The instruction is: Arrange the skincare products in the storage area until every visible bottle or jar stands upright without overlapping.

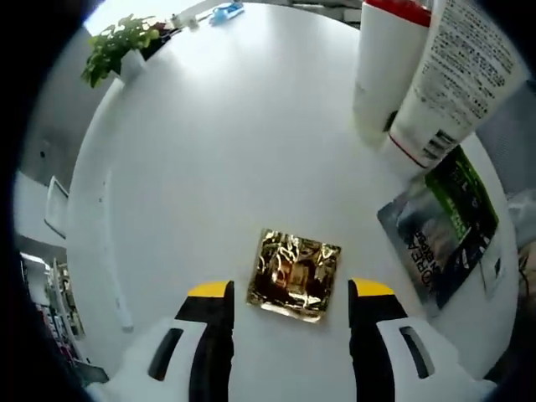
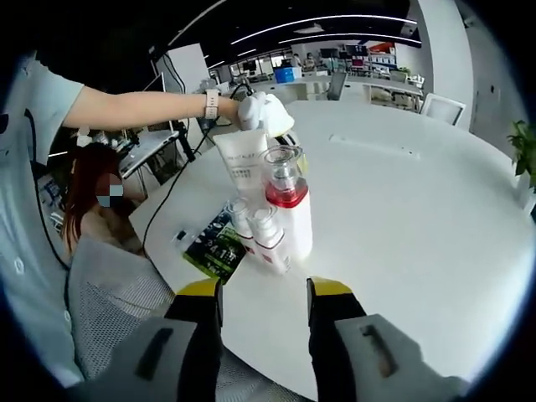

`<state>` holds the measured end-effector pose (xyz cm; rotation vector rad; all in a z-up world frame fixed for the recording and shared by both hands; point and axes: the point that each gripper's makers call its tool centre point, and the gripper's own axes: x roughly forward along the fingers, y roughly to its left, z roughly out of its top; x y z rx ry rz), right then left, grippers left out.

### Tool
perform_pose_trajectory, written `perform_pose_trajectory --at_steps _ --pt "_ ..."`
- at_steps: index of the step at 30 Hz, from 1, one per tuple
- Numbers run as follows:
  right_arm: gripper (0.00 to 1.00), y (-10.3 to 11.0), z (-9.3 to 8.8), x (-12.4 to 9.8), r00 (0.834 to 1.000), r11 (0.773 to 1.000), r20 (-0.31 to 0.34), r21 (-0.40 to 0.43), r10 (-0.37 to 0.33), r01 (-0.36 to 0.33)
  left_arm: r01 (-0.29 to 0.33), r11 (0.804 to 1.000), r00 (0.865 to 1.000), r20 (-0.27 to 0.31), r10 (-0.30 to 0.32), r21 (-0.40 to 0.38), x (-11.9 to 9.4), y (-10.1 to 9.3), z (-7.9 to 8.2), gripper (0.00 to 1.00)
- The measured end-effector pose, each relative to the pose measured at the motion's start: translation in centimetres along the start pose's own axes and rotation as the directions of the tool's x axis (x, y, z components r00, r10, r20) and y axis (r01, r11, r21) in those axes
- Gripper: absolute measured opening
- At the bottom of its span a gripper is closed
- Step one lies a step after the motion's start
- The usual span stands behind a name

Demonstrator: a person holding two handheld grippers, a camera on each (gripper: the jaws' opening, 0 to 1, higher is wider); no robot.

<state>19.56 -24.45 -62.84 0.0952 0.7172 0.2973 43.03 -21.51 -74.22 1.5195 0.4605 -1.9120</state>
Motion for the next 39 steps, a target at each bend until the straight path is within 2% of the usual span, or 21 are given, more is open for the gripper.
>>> perform_pose_trajectory --at_steps 6,11,15,23,28,39 --pt "0.4 -0.23 -0.07 0.13 1.0 1.0 -0.003 0.004 0.001 -0.001 0.068 0.997 0.997 -0.026 -0.067 0.044 0.34 -0.04 0.17 0.51" --pt "0.39 -0.51 -0.19 0.21 1.0 1.0 -0.009 0.005 -0.004 0.004 0.138 0.989 0.99 -0.05 -0.135 0.056 0.68 -0.16 0.13 0.5" --pt "0.39 -0.86 -0.27 0.11 1.0 1.0 -0.009 0.01 -0.009 0.009 0.131 0.989 0.99 -0.051 -0.128 0.066 0.59 0.41 0.08 0.45" --pt "0.38 -0.67 -0.13 0.26 1.0 1.0 -0.007 0.006 -0.003 0.003 0.13 0.989 0.991 -0.029 -0.128 0.064 0.55 0.22 -0.01 0.44" --pt "0.38 -0.86 -0.16 0.04 1.0 1.0 -0.005 0.006 -0.005 0.005 0.137 0.986 0.991 -0.023 -0.135 0.093 0.46 -0.23 0.02 0.4" --pt "0.38 -0.71 -0.29 -0.2 1.0 1.0 -0.002 0.008 -0.017 0.017 0.119 0.992 0.993 -0.014 -0.118 0.03 0.42 -0.38 0.24 0.36"
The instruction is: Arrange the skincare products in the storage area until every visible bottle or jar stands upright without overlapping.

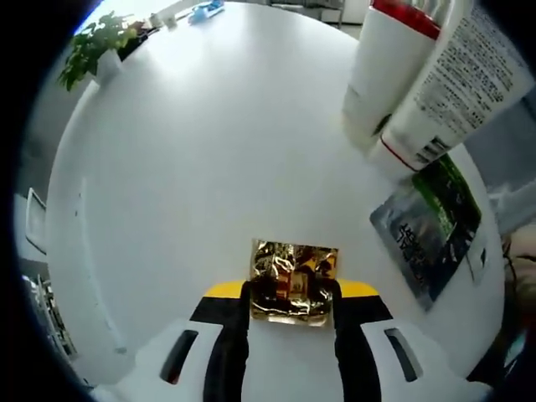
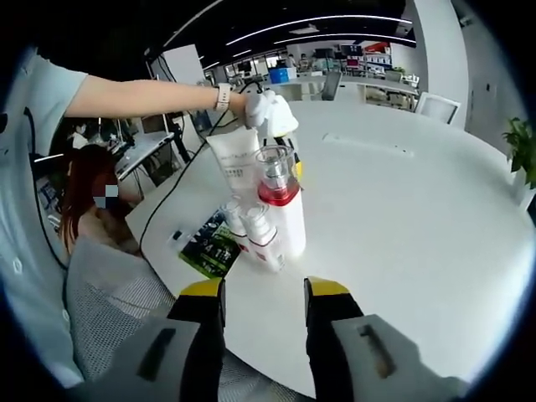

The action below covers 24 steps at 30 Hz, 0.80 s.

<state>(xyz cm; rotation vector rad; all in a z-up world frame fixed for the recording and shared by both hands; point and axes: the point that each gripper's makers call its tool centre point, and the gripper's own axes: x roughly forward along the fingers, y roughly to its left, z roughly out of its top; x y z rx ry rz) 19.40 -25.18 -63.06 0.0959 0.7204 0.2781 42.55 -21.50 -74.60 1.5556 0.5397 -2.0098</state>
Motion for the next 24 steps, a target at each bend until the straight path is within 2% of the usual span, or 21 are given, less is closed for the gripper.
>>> perform_pose_trajectory --at_steps 1,4,5,7,10,13,17,24 --pt "0.38 0.2 0.1 -0.1 1.0 0.999 -0.002 -0.045 0.011 -0.011 -0.003 1.0 1.0 -0.008 0.003 -0.012 0.0 0.0 0.0 0.36" --pt "0.38 0.2 0.0 0.0 1.0 0.999 0.0 -0.043 0.011 -0.011 -0.011 0.999 1.0 -0.021 0.011 -0.043 0.0 -0.1 -0.1 0.36" --pt "0.38 0.5 -0.1 0.0 1.0 1.0 -0.003 -0.011 0.021 -0.021 -0.012 0.998 1.0 -0.021 0.011 -0.054 0.0 -0.2 -0.1 0.36" --pt "0.38 0.2 0.2 -0.1 1.0 1.0 0.004 -0.02 0.017 -0.017 -0.012 0.998 1.0 -0.016 0.011 -0.056 0.0 -0.3 -0.1 0.36" --pt "0.39 0.1 0.3 -0.2 1.0 1.0 0.008 -0.027 0.013 -0.013 0.004 0.995 1.0 -0.001 -0.004 -0.1 -0.1 -0.9 0.0 0.36" --pt "0.4 0.2 0.6 -0.4 1.0 0.999 0.016 -0.03 0.016 -0.015 -0.009 0.997 1.0 -0.031 0.006 -0.082 -0.2 -1.0 -0.6 0.36" --pt "0.43 0.5 0.7 -0.4 1.0 0.999 0.021 -0.038 0.02 -0.019 -0.026 0.992 0.999 -0.03 0.023 -0.121 -0.8 -1.0 -0.8 0.36" --pt "0.5 0.7 1.2 -0.6 0.999 0.999 0.035 -0.051 0.018 -0.016 -0.036 0.991 0.998 -0.057 0.029 -0.13 -1.5 -2.1 -1.7 0.36"
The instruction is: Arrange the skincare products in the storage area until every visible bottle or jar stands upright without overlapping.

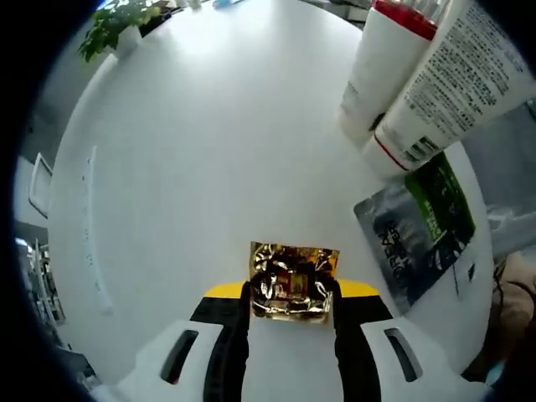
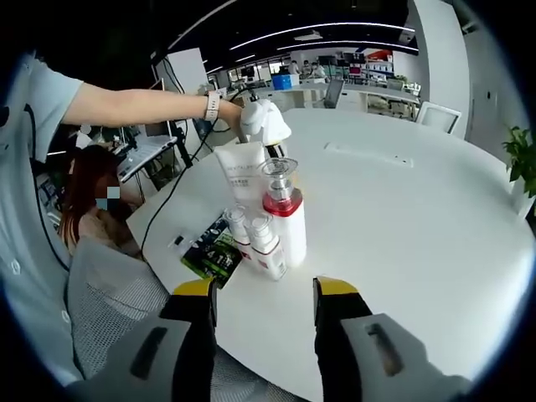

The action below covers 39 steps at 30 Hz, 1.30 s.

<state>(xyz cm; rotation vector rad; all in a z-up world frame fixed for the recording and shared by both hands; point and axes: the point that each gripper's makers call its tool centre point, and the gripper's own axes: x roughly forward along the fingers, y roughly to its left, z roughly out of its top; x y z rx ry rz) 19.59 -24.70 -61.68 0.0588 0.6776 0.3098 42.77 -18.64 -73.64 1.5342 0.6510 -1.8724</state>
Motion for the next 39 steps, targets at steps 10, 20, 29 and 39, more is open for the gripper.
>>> perform_pose_trajectory --at_steps 10,20,29,39 --pt "0.56 0.6 0.5 -0.4 1.0 1.0 0.017 -0.018 0.002 -0.001 -0.023 0.998 1.0 -0.016 0.022 -0.057 -1.3 -1.9 -1.5 0.36" --pt "0.57 1.7 0.7 -0.5 1.0 0.999 0.026 -0.031 0.017 -0.017 -0.025 0.994 0.999 -0.029 0.022 -0.109 -2.0 -4.3 -2.7 0.36" --pt "0.64 2.0 0.7 -0.6 0.999 0.998 0.028 -0.056 0.018 -0.017 -0.021 0.985 0.999 -0.035 0.015 -0.17 -2.4 -6.6 -3.7 0.36" --pt "0.73 2.7 0.3 -0.7 1.0 0.997 0.022 -0.079 0.018 -0.016 -0.016 0.973 0.999 -0.039 0.007 -0.23 -2.4 -10.1 -4.9 0.36"
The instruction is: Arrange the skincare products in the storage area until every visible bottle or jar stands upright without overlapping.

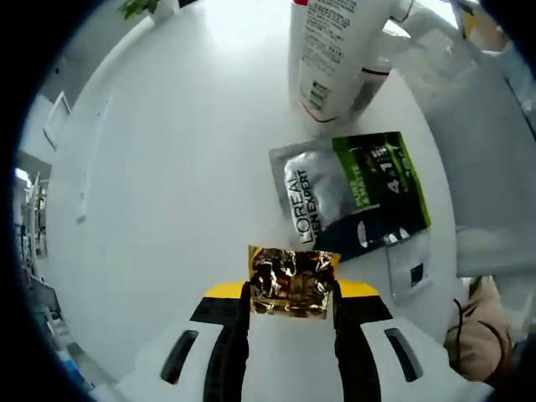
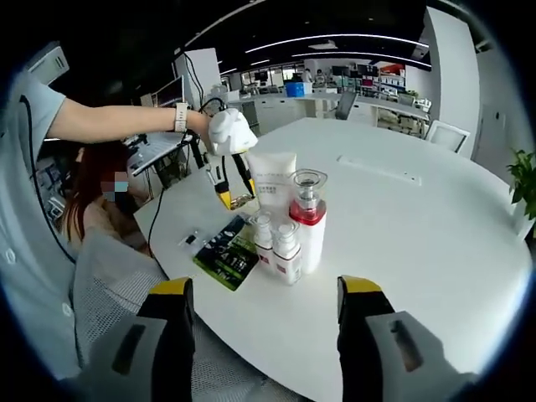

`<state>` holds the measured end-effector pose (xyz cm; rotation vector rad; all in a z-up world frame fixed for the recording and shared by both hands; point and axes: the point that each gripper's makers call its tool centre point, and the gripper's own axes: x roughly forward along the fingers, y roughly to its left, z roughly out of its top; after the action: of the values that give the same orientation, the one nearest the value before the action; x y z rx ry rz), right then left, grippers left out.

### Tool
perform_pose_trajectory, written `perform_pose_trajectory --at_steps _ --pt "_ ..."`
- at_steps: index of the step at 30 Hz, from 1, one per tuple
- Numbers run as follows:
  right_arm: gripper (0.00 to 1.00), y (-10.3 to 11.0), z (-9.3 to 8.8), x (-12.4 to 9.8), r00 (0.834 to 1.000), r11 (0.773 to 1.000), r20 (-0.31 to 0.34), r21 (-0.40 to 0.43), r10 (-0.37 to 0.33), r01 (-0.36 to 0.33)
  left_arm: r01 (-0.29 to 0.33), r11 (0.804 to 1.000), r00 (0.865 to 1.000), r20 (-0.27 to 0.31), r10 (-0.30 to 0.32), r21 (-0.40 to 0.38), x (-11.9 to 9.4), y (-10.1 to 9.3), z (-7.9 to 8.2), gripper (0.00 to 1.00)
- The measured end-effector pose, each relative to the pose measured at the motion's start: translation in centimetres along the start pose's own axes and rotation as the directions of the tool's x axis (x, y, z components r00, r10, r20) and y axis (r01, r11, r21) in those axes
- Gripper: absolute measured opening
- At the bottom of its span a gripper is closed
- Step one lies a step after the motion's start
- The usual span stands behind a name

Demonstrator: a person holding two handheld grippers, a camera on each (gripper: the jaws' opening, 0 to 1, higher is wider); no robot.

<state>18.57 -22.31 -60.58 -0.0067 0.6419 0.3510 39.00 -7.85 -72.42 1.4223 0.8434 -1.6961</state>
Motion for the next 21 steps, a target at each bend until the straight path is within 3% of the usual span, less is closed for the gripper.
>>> perform_pose_trajectory --at_steps 7,13,21 --pt "0.8 0.4 -0.2 0.1 1.0 1.0 -0.012 -0.018 -0.002 0.002 -0.012 0.998 1.0 -0.027 0.011 -0.056 -0.3 -1.5 -1.5 0.36" --pt "0.79 1.0 -0.2 0.1 1.0 0.999 -0.014 -0.034 0.01 -0.01 -0.005 0.994 0.999 -0.048 0.0 -0.111 0.1 -2.8 -2.4 0.36" --pt "0.78 1.3 -0.5 0.0 0.999 0.999 -0.031 -0.045 0.015 -0.016 -0.005 0.986 0.998 -0.062 -0.005 -0.168 0.8 -3.7 -2.5 0.36"
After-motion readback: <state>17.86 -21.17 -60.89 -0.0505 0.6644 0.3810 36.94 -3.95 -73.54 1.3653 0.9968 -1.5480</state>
